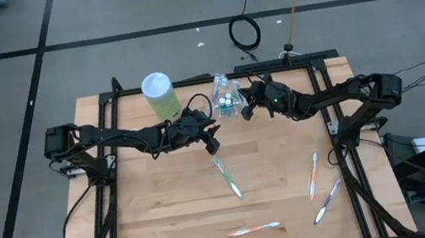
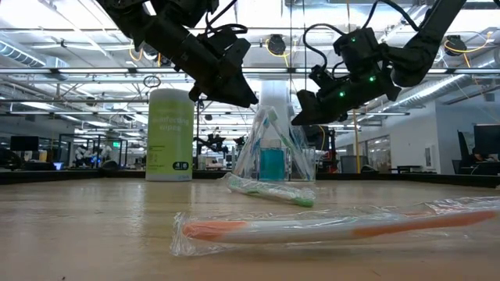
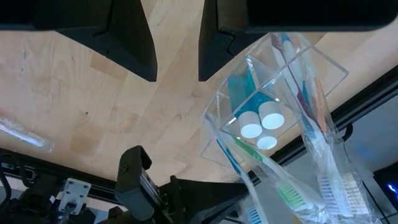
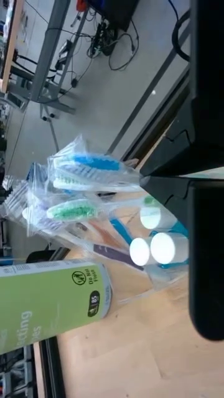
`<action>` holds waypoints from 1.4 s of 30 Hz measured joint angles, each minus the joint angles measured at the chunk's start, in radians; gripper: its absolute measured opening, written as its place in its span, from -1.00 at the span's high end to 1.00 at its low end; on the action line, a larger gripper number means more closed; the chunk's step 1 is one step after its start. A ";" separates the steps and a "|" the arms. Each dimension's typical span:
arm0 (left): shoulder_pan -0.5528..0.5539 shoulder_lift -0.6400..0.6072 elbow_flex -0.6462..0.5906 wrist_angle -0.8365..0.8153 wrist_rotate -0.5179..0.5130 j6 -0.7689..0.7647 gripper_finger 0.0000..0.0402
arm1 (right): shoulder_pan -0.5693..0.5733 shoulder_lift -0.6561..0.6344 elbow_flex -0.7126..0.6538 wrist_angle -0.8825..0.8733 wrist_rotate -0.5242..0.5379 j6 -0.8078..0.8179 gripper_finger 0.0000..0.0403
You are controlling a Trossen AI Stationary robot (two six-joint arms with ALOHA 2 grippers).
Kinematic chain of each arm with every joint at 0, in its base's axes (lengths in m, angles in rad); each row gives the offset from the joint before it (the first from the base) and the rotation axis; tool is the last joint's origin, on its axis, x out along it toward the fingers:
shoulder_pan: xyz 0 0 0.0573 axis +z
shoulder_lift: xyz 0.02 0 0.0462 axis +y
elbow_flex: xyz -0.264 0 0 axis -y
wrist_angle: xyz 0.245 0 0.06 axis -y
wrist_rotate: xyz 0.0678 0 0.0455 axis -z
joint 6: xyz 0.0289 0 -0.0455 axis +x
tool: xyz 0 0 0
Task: Pick & Place toothbrushing station
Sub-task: Put the blue toothbrush into the transparent organizer, then put the green toothbrush into the transparent organizer
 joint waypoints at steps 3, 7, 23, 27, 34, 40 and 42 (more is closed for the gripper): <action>0.000 0.000 0.000 0.000 0.000 -0.001 0.38 | 0.002 0.001 0.000 -0.008 0.000 0.005 0.97; 0.000 0.000 0.000 0.000 0.000 -0.002 0.38 | 0.018 0.002 -0.001 -0.016 -0.001 -0.007 0.87; 0.000 0.000 0.000 0.000 0.000 -0.003 0.38 | 0.047 -0.044 -0.003 -0.003 0.000 0.048 0.45; 0.000 0.000 0.000 0.000 0.000 -0.006 0.38 | 0.047 -0.051 -0.002 -0.001 -0.045 0.094 0.45; 0.000 0.000 0.000 -0.001 0.011 -0.020 0.38 | 0.046 -0.051 -0.002 -0.056 -0.256 0.100 0.45; -0.001 0.000 0.000 -0.001 0.082 -0.027 0.38 | 0.047 -0.051 -0.002 -0.135 -0.341 0.101 0.46; -0.002 0.000 0.000 -0.002 0.100 -0.025 0.38 | 0.046 -0.051 -0.002 -0.147 -0.340 0.111 0.45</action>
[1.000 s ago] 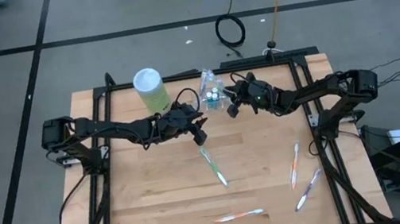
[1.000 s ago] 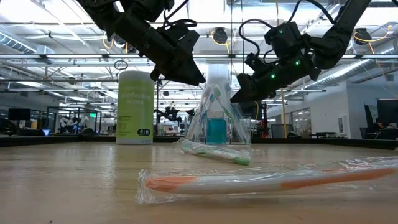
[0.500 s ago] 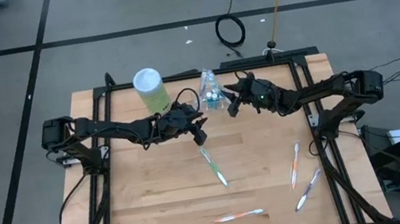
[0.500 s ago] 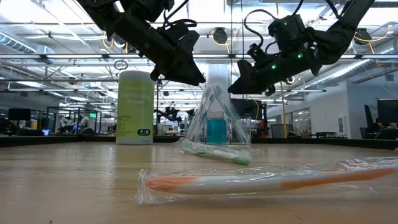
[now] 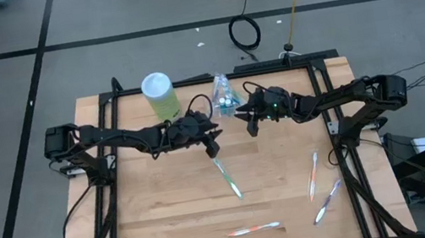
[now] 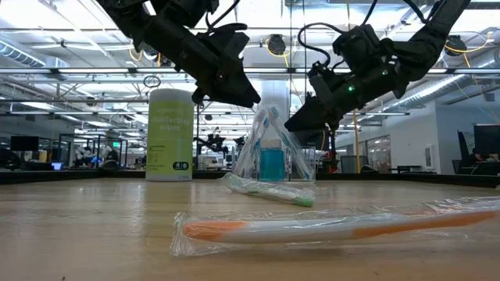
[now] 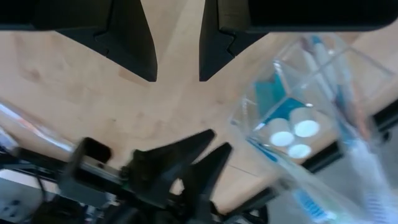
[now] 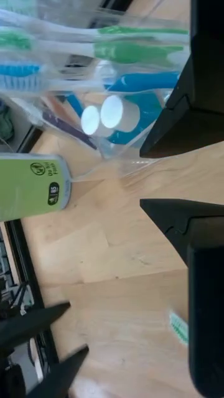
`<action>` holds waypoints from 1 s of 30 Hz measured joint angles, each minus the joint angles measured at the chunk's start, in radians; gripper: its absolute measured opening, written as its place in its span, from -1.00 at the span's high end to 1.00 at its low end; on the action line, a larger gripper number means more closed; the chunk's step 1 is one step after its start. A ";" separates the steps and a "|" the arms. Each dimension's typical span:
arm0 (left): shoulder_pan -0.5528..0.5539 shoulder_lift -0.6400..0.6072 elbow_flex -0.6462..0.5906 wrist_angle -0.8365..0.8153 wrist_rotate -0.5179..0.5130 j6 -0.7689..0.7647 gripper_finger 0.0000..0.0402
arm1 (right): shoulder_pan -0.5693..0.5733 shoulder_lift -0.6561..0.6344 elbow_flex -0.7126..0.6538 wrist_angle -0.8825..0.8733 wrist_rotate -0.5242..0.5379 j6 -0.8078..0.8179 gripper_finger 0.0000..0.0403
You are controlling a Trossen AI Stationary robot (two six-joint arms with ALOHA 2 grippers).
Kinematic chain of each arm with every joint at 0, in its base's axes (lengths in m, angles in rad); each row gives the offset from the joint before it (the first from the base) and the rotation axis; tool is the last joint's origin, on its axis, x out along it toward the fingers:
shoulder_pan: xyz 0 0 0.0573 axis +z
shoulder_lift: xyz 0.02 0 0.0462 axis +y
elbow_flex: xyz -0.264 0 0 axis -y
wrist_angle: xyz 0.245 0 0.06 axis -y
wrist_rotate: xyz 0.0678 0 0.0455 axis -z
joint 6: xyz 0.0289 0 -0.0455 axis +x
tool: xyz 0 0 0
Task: Pick & Place toothbrushing station
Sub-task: Put the green toothbrush into the transparent organizer
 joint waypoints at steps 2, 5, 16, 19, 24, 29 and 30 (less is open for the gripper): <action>0.000 0.000 0.000 0.000 0.020 0.001 0.38 | 0.000 0.000 0.000 -0.003 0.001 0.014 0.45; 0.000 0.000 0.000 0.000 0.028 0.002 0.38 | 0.000 0.000 0.000 -0.003 0.001 0.021 0.45; 0.001 0.000 0.000 0.000 0.024 0.002 0.38 | 0.000 0.000 0.000 -0.003 0.002 0.021 0.45; 0.001 0.000 0.000 0.000 0.024 0.002 0.38 | 0.000 0.000 0.000 -0.003 0.002 0.021 0.45; 0.001 0.000 0.000 0.001 0.024 0.002 0.38 | 0.000 0.000 0.000 -0.003 0.002 0.021 0.45; 0.001 0.000 0.000 0.001 0.023 0.002 0.38 | 0.000 0.000 0.000 -0.003 0.002 0.021 0.45; 0.001 0.000 0.000 0.001 0.023 0.002 0.38 | 0.000 0.000 0.000 -0.003 0.002 0.021 0.46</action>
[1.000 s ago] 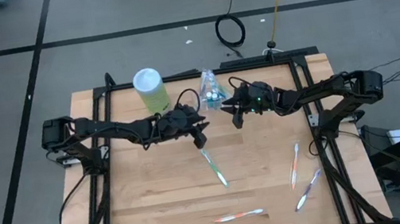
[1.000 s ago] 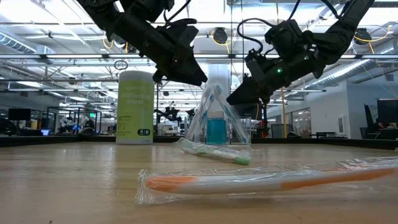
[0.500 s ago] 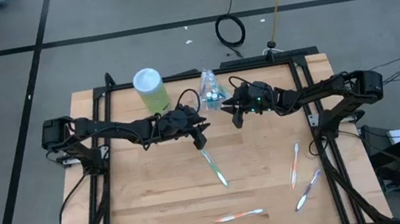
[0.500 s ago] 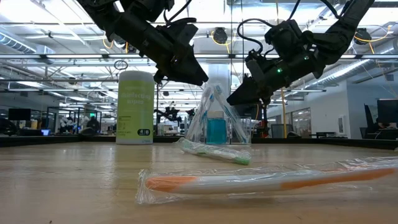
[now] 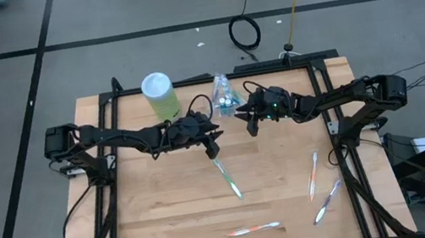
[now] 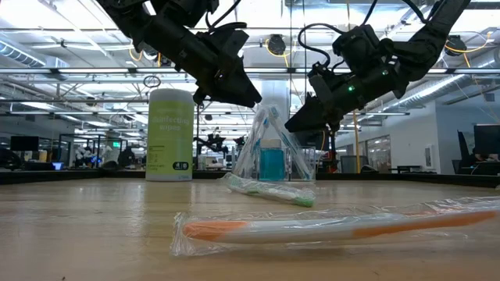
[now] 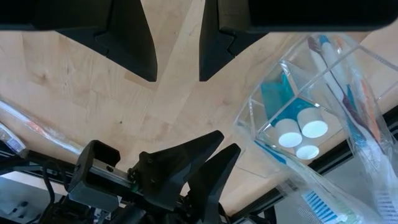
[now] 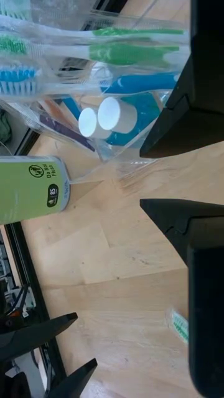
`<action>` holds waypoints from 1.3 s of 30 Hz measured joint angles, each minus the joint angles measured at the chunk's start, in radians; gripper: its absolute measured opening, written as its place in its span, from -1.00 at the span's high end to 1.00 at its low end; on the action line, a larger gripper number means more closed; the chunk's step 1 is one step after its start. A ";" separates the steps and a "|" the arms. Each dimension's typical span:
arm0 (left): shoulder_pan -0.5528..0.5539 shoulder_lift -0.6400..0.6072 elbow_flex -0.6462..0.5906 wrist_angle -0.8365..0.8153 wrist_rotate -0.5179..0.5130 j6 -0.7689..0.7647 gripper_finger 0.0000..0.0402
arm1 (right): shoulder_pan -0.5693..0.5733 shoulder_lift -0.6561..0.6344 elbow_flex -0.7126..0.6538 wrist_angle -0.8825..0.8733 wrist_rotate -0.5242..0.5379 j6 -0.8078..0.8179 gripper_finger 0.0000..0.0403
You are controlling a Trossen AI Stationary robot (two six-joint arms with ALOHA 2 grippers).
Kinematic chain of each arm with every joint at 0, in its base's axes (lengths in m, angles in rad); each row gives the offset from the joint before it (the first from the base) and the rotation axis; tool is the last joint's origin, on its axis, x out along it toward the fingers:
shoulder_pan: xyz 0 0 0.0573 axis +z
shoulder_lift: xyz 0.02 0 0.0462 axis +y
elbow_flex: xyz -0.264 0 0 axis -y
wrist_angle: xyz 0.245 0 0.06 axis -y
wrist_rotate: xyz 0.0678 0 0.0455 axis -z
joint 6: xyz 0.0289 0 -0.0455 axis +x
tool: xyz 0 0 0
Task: Pick & Place toothbrushing station
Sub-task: Put the green toothbrush into the transparent organizer
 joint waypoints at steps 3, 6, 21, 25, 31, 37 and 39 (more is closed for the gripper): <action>0.000 0.000 0.000 0.000 0.000 0.000 0.38 | 0.000 0.000 0.000 0.000 0.000 0.000 0.45; 0.000 0.000 0.000 0.000 0.000 0.000 0.38 | 0.000 0.000 0.000 0.000 0.000 0.000 0.45; -0.041 0.000 0.000 -0.098 0.276 0.184 0.38 | 0.000 0.000 0.000 0.000 0.000 0.000 0.45; -0.080 0.000 0.000 -0.115 0.305 0.261 0.38 | 0.000 0.000 0.000 0.000 0.000 0.000 0.45; -0.144 0.000 0.000 -0.141 0.307 0.343 0.38 | 0.000 0.000 0.000 0.000 0.000 0.000 0.45; -0.188 0.025 0.000 -0.140 0.276 0.364 0.38 | 0.000 0.000 0.000 0.000 0.000 0.000 0.45; -0.186 0.037 0.001 -0.136 0.261 0.354 0.38 | 0.000 0.000 0.001 0.000 0.001 0.000 0.45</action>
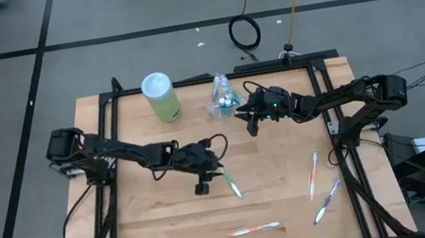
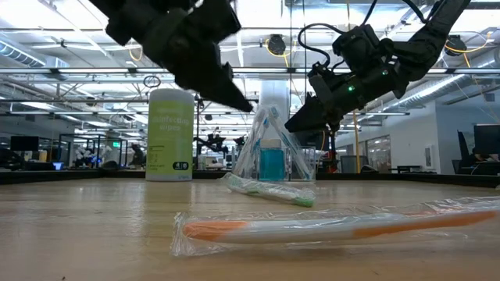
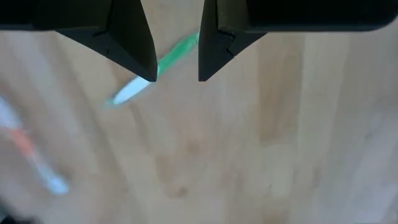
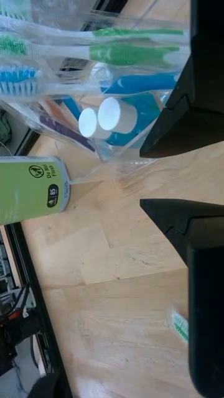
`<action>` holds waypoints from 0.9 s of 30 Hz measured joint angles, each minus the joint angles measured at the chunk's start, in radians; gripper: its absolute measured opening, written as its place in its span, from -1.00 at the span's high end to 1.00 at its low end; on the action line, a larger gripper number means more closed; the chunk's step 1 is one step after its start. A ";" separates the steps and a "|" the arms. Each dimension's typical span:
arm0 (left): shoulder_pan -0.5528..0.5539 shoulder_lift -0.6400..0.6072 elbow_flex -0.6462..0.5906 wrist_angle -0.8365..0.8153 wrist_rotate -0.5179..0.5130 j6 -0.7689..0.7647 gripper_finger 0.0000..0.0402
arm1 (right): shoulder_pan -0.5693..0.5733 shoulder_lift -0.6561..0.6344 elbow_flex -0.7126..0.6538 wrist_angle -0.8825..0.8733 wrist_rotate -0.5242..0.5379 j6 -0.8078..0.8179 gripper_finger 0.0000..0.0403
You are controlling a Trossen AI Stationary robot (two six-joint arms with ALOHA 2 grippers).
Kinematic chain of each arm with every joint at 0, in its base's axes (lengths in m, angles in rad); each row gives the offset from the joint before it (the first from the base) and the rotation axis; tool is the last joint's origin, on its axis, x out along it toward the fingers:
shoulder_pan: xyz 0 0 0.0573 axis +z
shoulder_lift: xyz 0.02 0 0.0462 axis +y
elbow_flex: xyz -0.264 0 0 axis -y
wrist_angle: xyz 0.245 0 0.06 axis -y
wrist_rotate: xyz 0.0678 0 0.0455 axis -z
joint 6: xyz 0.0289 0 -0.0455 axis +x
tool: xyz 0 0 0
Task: Pick & Place toothbrushing station
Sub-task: Put the green toothbrush into the transparent organizer
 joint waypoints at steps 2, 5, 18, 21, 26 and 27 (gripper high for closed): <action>0.011 0.012 -0.001 -0.014 -0.020 -0.011 0.38 | 0.000 0.000 0.000 0.000 0.000 0.000 0.45; 0.034 0.024 0.000 -0.063 -0.025 -0.023 0.38 | 0.000 0.000 0.000 -0.003 0.000 0.000 0.45; 0.112 0.083 -0.001 -0.144 -0.025 -0.107 0.38 | 0.000 0.000 0.001 -0.018 0.000 0.000 0.45; 0.122 0.113 0.000 -0.127 0.003 -0.122 0.38 | 0.000 0.000 0.001 -0.018 0.000 0.000 0.45; 0.133 0.177 0.000 -0.103 0.053 -0.108 0.38 | 0.000 0.000 0.001 -0.023 0.002 0.000 0.45; 0.136 0.188 0.000 -0.093 0.052 -0.094 0.38 | 0.000 0.000 0.001 -0.023 0.003 0.000 0.45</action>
